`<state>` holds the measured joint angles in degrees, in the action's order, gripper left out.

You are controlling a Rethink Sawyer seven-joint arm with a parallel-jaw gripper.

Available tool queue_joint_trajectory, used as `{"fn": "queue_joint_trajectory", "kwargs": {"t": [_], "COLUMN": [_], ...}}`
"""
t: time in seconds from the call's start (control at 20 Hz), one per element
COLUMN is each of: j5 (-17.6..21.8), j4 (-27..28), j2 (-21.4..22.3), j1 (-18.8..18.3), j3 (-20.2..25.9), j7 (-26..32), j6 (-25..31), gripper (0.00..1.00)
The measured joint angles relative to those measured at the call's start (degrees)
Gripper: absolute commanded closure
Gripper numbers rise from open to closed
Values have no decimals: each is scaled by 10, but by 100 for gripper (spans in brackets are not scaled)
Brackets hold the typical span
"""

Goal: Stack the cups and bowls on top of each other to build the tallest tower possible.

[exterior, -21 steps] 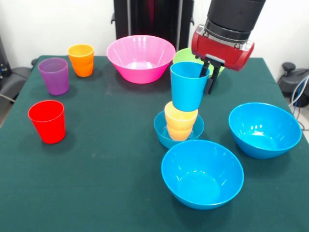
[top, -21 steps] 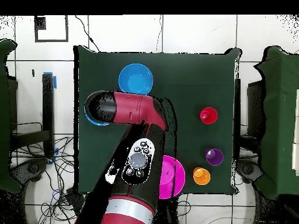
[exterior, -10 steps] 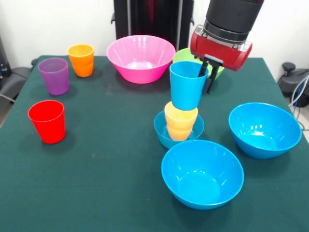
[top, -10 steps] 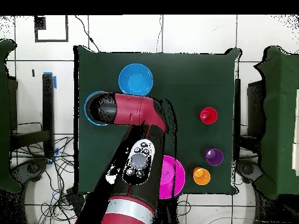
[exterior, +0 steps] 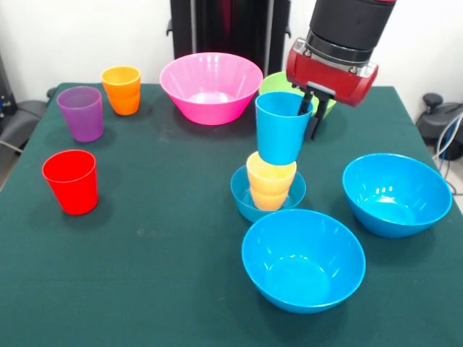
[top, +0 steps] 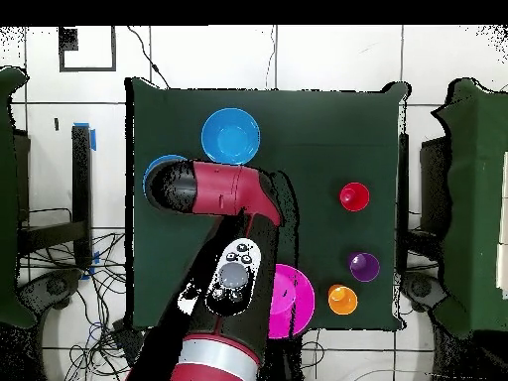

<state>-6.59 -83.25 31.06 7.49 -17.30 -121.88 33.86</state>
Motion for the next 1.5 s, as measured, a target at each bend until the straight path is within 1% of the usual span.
{"fn": "queue_joint_trajectory", "kwargs": {"t": [0.35,0.6,0.95,1.5], "j5": [0,0,0,0], "j4": [-4,-4,-6,-12], "j2": [-1,-12,-28,-30], "j1": [4,10,15,16], "j3": [-3,-13,-23,-27], "j7": [0,0,0,0], "j6": [-29,-42,-46,-46], "gripper": [100,100,100,100]}}
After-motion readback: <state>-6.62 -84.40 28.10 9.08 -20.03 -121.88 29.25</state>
